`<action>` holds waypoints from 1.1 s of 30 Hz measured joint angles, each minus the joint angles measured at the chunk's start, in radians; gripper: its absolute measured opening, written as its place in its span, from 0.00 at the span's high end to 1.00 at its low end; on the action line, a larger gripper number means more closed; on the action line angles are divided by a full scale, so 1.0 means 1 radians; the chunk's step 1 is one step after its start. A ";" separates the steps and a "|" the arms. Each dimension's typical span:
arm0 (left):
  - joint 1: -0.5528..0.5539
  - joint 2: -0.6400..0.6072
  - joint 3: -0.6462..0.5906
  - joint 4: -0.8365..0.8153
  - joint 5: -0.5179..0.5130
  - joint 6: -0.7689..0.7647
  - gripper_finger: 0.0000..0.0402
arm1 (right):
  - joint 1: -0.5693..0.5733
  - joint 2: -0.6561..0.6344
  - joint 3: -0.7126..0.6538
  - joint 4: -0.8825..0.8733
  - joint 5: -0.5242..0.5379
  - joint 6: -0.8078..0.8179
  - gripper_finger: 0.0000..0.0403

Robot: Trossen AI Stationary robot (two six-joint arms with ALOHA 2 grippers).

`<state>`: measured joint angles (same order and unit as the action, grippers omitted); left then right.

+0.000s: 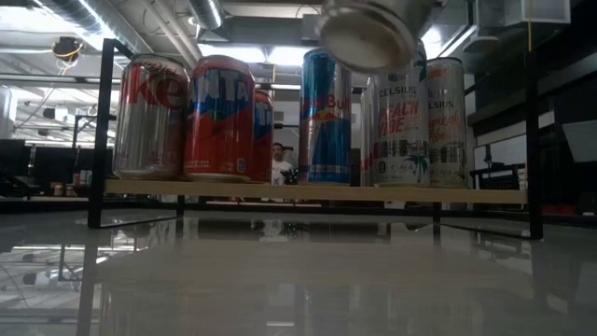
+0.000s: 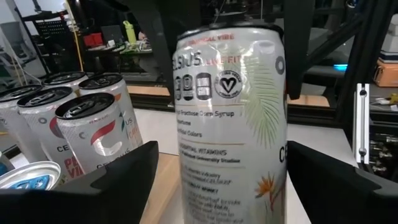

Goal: Place canned beverage on shelf
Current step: Put the white-yellow soda can on the shelf aligned with the other white-yellow soda can

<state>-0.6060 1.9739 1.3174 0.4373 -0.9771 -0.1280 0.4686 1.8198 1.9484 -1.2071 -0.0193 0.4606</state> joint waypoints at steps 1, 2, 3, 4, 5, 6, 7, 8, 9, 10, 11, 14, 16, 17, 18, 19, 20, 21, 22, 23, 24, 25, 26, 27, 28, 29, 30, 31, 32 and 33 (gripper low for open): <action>0.000 0.000 0.000 0.000 0.000 0.000 0.16 | 0.000 0.000 0.000 -0.011 0.000 0.000 0.38; 0.000 0.000 0.000 -0.001 0.000 0.000 0.16 | 0.000 0.000 0.000 -0.024 0.000 0.000 0.38; 0.000 0.000 0.000 -0.001 0.000 0.000 0.16 | 0.000 0.000 0.000 -0.040 0.001 0.000 0.38; 0.000 0.000 0.000 -0.001 -0.001 0.000 0.16 | 0.000 0.000 0.000 -0.060 0.001 0.000 0.38; 0.000 0.000 0.000 -0.001 -0.001 0.000 0.16 | 0.000 0.000 0.000 -0.078 0.001 0.000 0.38; 0.000 0.000 0.000 -0.002 -0.001 0.000 0.16 | 0.000 0.000 0.000 -0.094 0.004 0.001 0.38; 0.000 0.000 0.000 -0.002 0.000 0.000 0.16 | -0.004 0.000 0.000 -0.113 0.008 0.000 0.38; 0.000 0.000 0.000 -0.003 -0.001 0.000 0.16 | -0.005 0.000 0.000 -0.134 0.007 0.001 0.37; 0.000 0.001 0.000 -0.003 -0.001 0.000 0.16 | -0.006 0.000 0.000 -0.161 0.007 0.003 0.37; 0.000 0.001 0.000 -0.007 -0.001 0.000 0.16 | -0.007 0.000 0.000 -0.187 0.009 0.003 0.37; 0.000 0.001 0.000 -0.011 -0.001 0.000 0.16 | -0.012 0.000 0.000 -0.207 0.012 0.002 0.37; -0.001 0.002 0.000 -0.023 -0.001 0.000 0.16 | -0.019 0.000 0.000 -0.239 0.018 0.000 0.37; -0.001 0.002 0.000 -0.037 -0.001 0.000 0.16 | -0.026 0.000 0.000 -0.268 0.019 -0.015 0.37; -0.001 0.002 0.000 -0.038 -0.001 0.000 0.16 | -0.030 0.000 0.000 -0.282 0.019 -0.022 0.37; -0.001 0.002 0.000 -0.040 0.000 0.000 0.16 | -0.033 0.000 0.000 -0.293 0.018 -0.024 0.37; -0.001 0.002 0.000 -0.041 0.000 0.000 0.16 | -0.040 -0.001 0.000 -0.308 0.018 -0.024 0.37; -0.001 0.002 0.000 -0.040 0.000 -0.001 0.16 | -0.046 -0.001 0.000 -0.327 0.018 -0.027 0.37; -0.001 0.002 0.000 -0.041 0.000 -0.001 0.16 | -0.054 -0.001 0.000 -0.348 0.019 -0.032 0.37; -0.001 0.002 0.000 -0.041 0.000 0.000 0.16 | -0.061 -0.001 0.000 -0.367 0.023 -0.040 0.37; -0.001 0.002 -0.001 -0.041 0.000 0.000 0.16 | -0.068 -0.001 0.000 -0.373 0.030 -0.044 0.37; -0.001 0.002 -0.001 -0.042 0.000 0.000 0.16 | -0.077 -0.002 0.000 -0.369 0.038 -0.049 0.37; -0.001 0.002 -0.001 -0.042 0.000 0.000 0.16 | -0.085 -0.002 0.000 -0.360 0.039 -0.053 0.37; -0.001 0.002 -0.001 -0.042 0.001 0.000 0.16 | -0.092 -0.002 0.000 -0.357 0.041 -0.062 0.37; -0.001 0.002 -0.001 -0.043 0.001 0.000 0.16 | -0.098 -0.002 0.000 -0.357 0.041 -0.073 0.37; -0.001 0.002 -0.001 -0.044 0.001 0.000 0.16 | -0.104 -0.002 0.000 -0.362 0.041 -0.079 0.37; -0.001 0.002 -0.001 -0.044 0.001 0.000 0.16 | -0.110 -0.002 0.000 -0.367 0.034 -0.083 0.37; -0.001 0.002 -0.001 -0.045 0.001 0.000 0.16 | -0.117 -0.002 0.000 -0.367 0.025 -0.088 0.37; -0.001 0.002 -0.001 -0.045 0.001 0.000 0.16 | -0.120 -0.002 0.000 -0.364 0.016 -0.089 0.37; -0.001 0.002 -0.001 -0.045 0.001 0.000 0.16 | -0.125 -0.002 0.000 -0.362 0.007 -0.092 0.37; -0.001 0.002 -0.001 -0.046 0.001 0.000 0.16 | -0.124 -0.002 0.000 -0.362 0.000 -0.092 0.37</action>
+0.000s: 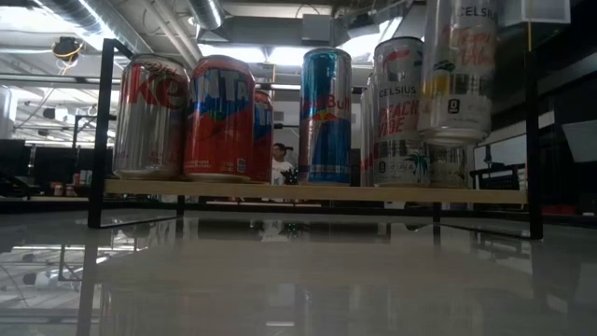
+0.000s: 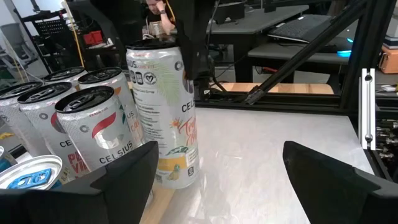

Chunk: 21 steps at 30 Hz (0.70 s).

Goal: Place canned beverage on shelf
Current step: Put the white-yellow soda can on the shelf aligned with the other white-yellow soda can

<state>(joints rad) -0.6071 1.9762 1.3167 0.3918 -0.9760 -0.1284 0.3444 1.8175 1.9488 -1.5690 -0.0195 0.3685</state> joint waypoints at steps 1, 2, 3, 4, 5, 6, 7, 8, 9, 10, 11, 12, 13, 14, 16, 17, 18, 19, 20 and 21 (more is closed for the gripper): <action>0.000 0.000 0.000 -0.001 0.001 0.000 0.16 | 0.001 0.000 0.000 -0.001 -0.004 0.000 0.37; 0.000 0.000 0.000 -0.002 0.001 0.000 0.16 | 0.001 0.000 0.000 -0.002 -0.011 0.000 0.37; 0.000 0.000 0.000 -0.002 0.001 0.000 0.16 | 0.002 0.000 0.000 -0.003 -0.020 -0.001 0.37; 0.000 0.000 0.000 -0.002 0.001 0.000 0.16 | 0.003 0.000 0.000 -0.002 -0.032 -0.002 0.37; 0.000 0.000 0.000 -0.002 0.001 0.000 0.16 | 0.003 0.000 0.000 -0.001 -0.043 -0.002 0.37; 0.000 0.000 0.000 -0.002 0.001 0.000 0.16 | 0.003 0.000 0.000 -0.001 -0.050 -0.002 0.37; 0.000 0.000 0.000 -0.002 0.001 0.000 0.16 | 0.003 -0.005 0.000 -0.002 -0.051 -0.002 0.37; 0.000 0.000 0.000 -0.002 0.002 0.000 0.16 | 0.003 -0.009 0.000 -0.002 -0.050 -0.002 0.37; 0.000 0.000 0.000 -0.002 0.002 0.000 0.16 | 0.003 -0.015 0.000 -0.001 -0.050 -0.002 0.37; 0.000 0.000 0.000 -0.002 0.002 0.000 0.16 | 0.003 -0.024 0.000 -0.002 -0.050 -0.002 0.37; 0.000 0.000 0.000 -0.002 0.002 0.000 0.16 | 0.003 -0.032 0.000 -0.002 -0.049 -0.002 0.37; 0.000 0.000 0.000 -0.002 0.002 0.000 0.16 | 0.002 -0.043 0.000 -0.003 -0.043 0.000 0.37; 0.000 0.000 0.000 -0.002 0.002 0.000 0.16 | 0.002 -0.053 0.000 -0.002 -0.035 0.006 0.37; 0.000 0.000 0.000 -0.002 0.002 0.000 0.16 | 0.002 -0.062 0.000 -0.002 -0.025 0.014 0.37; 0.000 0.000 0.000 -0.003 0.002 0.000 0.16 | 0.002 -0.078 0.000 -0.003 -0.004 0.028 0.37; 0.000 0.000 0.000 -0.002 0.002 0.000 0.16 | 0.002 -0.085 0.000 -0.003 0.001 0.029 0.37; 0.000 0.000 0.000 -0.002 0.002 0.000 0.16 | 0.002 -0.090 0.000 -0.003 0.001 0.031 0.37; 0.000 0.000 0.000 -0.002 0.002 0.000 0.16 | 0.002 -0.093 0.000 -0.003 0.001 0.031 0.37; 0.000 0.000 0.000 -0.002 0.002 0.000 0.16 | 0.002 -0.095 0.000 -0.003 0.001 0.031 0.37; 0.000 0.000 0.000 -0.002 0.002 0.000 0.16 | 0.002 -0.096 0.000 -0.003 0.001 0.031 0.37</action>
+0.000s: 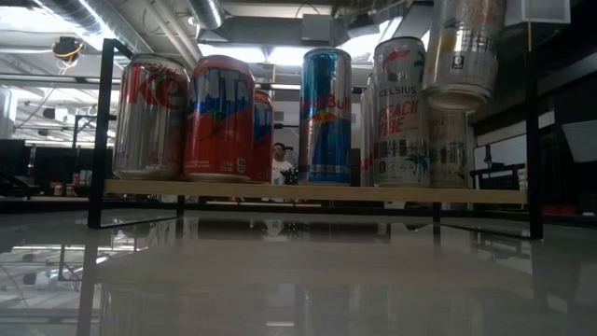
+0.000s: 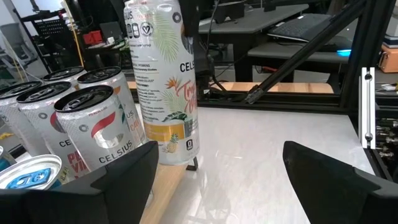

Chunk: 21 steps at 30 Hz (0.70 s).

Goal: Place canned beverage on shelf
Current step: Put the white-yellow soda can on the shelf aligned with the other white-yellow soda can

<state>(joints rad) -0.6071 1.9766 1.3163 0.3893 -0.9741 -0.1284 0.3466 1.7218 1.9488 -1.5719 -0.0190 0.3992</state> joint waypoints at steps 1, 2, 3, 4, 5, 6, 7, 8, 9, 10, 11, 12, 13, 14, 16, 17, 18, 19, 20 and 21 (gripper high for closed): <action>0.000 0.000 0.000 0.000 0.000 0.000 0.16 | 0.000 0.000 0.000 0.000 0.000 -0.002 0.37; 0.000 0.000 0.000 0.000 0.000 0.000 0.16 | 0.000 0.000 -0.001 0.000 0.000 -0.005 0.37; 0.000 0.000 0.000 0.000 0.000 0.000 0.16 | 0.000 -0.004 -0.011 0.006 0.000 -0.008 0.37; 0.000 0.000 0.000 0.000 0.000 0.000 0.16 | 0.000 -0.012 -0.030 0.009 -0.001 -0.008 0.37; 0.000 0.000 0.000 0.000 0.000 0.000 0.16 | 0.000 -0.024 -0.058 0.009 -0.004 -0.008 0.37; 0.000 0.000 0.000 0.000 0.000 0.000 0.16 | 0.000 -0.039 -0.093 0.006 -0.010 -0.007 0.37; 0.000 0.000 0.000 0.000 0.000 0.000 0.16 | 0.000 -0.055 -0.130 0.000 -0.012 0.000 0.37; 0.000 0.000 0.000 0.000 0.000 0.000 0.16 | 0.000 -0.072 -0.167 -0.004 -0.013 0.013 0.37; 0.000 0.000 0.000 0.000 0.000 0.000 0.16 | 0.000 -0.088 -0.200 -0.004 -0.011 0.025 0.37; 0.000 0.000 0.000 0.000 0.000 0.000 0.16 | 0.000 -0.104 -0.229 0.013 -0.005 0.039 0.37; 0.000 0.000 0.000 0.000 0.000 0.000 0.16 | 0.000 -0.118 -0.253 0.032 0.001 0.048 0.37; 0.001 0.000 0.000 0.000 0.000 0.000 0.16 | 0.000 -0.129 -0.274 0.048 0.001 0.054 0.37; 0.003 0.000 0.000 0.000 0.000 0.000 0.16 | 0.000 -0.137 -0.289 0.069 -0.001 0.057 0.37; 0.004 0.000 0.000 0.000 0.000 0.000 0.16 | 0.000 -0.141 -0.299 0.089 -0.007 0.056 0.37; 0.007 0.000 0.000 0.000 0.000 0.000 0.16 | 0.000 -0.143 -0.302 0.111 -0.011 0.053 0.37; 0.007 0.000 0.000 0.000 0.000 -0.001 0.16 | 0.000 -0.145 -0.302 0.111 -0.008 0.049 0.37; 0.007 0.000 0.000 0.000 0.000 -0.007 0.16 | 0.000 -0.145 -0.302 0.105 0.002 0.047 0.37; 0.007 0.000 0.000 0.000 0.000 -0.018 0.16 | 0.000 -0.145 -0.302 0.096 0.011 0.042 0.37; 0.007 0.000 0.000 0.000 0.000 -0.025 0.16 | 0.000 -0.145 -0.302 0.094 0.021 0.038 0.37; 0.007 0.000 0.000 0.000 0.000 -0.027 0.16 | 0.000 -0.145 -0.303 0.100 0.030 0.036 0.37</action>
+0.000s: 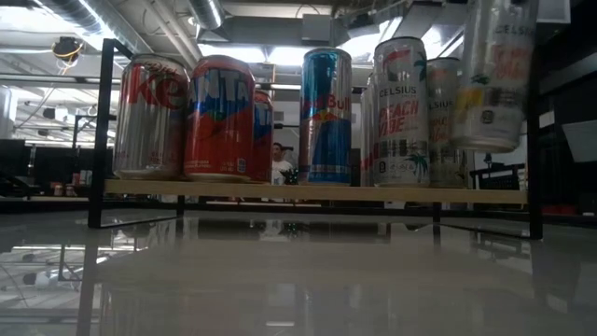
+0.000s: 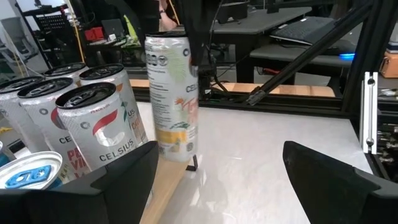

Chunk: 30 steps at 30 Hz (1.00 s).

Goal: Place canned beverage on shelf
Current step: Put the white-yellow soda can on the shelf aligned with the other white-yellow soda can

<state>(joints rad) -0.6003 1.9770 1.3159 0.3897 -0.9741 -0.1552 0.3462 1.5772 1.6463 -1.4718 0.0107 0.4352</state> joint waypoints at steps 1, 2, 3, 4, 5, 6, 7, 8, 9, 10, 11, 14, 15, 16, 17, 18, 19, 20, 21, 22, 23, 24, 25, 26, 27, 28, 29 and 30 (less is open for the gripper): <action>0.000 0.000 0.000 0.000 0.000 0.000 0.16 | 0.000 0.000 0.000 0.006 0.011 -0.001 0.37; 0.000 0.000 0.000 0.000 0.000 0.000 0.16 | -0.002 0.000 0.000 0.006 0.024 -0.002 0.37; 0.000 0.000 0.000 0.000 0.000 -0.001 0.16 | -0.007 0.000 0.000 0.002 0.034 -0.002 0.37; 0.000 0.000 0.000 0.000 0.000 -0.001 0.16 | -0.013 0.000 0.000 0.001 0.037 -0.002 0.37; 0.000 0.000 0.000 0.000 0.000 -0.001 0.16 | -0.020 0.000 0.000 0.003 0.038 -0.002 0.37; 0.000 0.000 0.000 0.000 0.000 -0.001 0.16 | -0.029 0.000 0.000 0.006 0.038 -0.002 0.37; 0.000 0.000 0.000 0.000 0.000 -0.002 0.16 | -0.038 0.000 0.000 0.005 0.039 -0.002 0.37; 0.000 0.000 0.000 0.000 0.000 -0.002 0.16 | -0.048 0.000 0.000 0.003 0.039 -0.003 0.37; 0.000 0.000 0.000 0.000 0.000 -0.002 0.16 | -0.057 0.000 0.000 0.002 0.038 -0.009 0.37; 0.000 0.000 0.000 0.000 0.000 -0.002 0.16 | -0.066 0.001 0.000 0.003 0.035 -0.017 0.37; 0.000 0.000 0.000 0.000 0.000 -0.002 0.16 | -0.075 0.000 0.000 0.004 0.031 -0.021 0.37; 0.000 0.000 0.000 0.000 0.000 -0.001 0.16 | -0.097 0.002 0.000 0.004 0.011 -0.022 0.37; 0.000 0.000 0.000 0.000 0.000 -0.001 0.16 | -0.102 0.002 0.000 0.004 0.005 -0.022 0.37; 0.000 0.000 0.000 0.000 0.000 -0.001 0.16 | -0.107 0.004 0.000 0.004 0.004 -0.023 0.37; 0.000 0.000 0.000 0.000 0.000 -0.001 0.16 | -0.108 0.008 0.000 0.004 0.003 -0.025 0.37; 0.000 0.000 0.000 0.000 0.000 -0.001 0.16 | -0.113 0.010 0.000 0.003 0.003 -0.026 0.37; 0.000 0.000 0.000 0.000 0.000 0.000 0.16 | -0.113 0.011 0.000 0.004 0.000 -0.029 0.37; 0.000 0.000 0.000 0.000 0.000 0.000 0.16 | -0.112 0.016 0.000 0.008 -0.004 -0.030 0.37; 0.000 0.000 0.000 0.000 0.000 0.000 0.16 | -0.112 0.019 0.000 0.010 -0.010 -0.032 0.37; 0.000 0.000 0.000 0.000 0.000 0.000 0.16 | -0.112 0.022 0.000 0.009 -0.014 -0.033 0.37; 0.001 0.000 0.000 0.000 0.000 0.000 0.16 | -0.112 0.026 0.000 0.008 -0.014 -0.033 0.37; 0.000 0.000 0.000 0.000 0.000 0.000 0.16 | -0.112 0.033 0.000 0.009 -0.013 -0.033 0.37; 0.000 0.000 0.000 0.000 0.000 0.000 0.16 | -0.112 0.037 0.000 0.008 -0.014 -0.033 0.37; 0.000 0.000 0.000 0.000 0.000 0.000 0.16 | -0.112 0.042 0.000 0.008 -0.015 -0.033 0.37; 0.000 0.000 0.000 -0.001 0.000 0.000 0.16 | -0.112 0.048 0.000 0.008 -0.014 -0.035 0.37; 0.000 0.000 0.000 -0.004 0.000 0.000 0.16 | -0.112 0.054 0.000 0.008 -0.014 -0.042 0.37; 0.000 0.000 0.000 -0.007 0.000 0.000 0.16 | -0.112 0.062 0.000 0.008 -0.014 -0.047 0.37; 0.000 0.000 0.000 -0.008 0.000 0.000 0.16 | -0.112 0.070 0.000 0.007 -0.014 -0.050 0.37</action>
<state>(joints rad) -0.5999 1.9770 1.3159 0.3818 -0.9741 -0.1553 0.2344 1.6469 1.6463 -1.4649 -0.0032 0.3855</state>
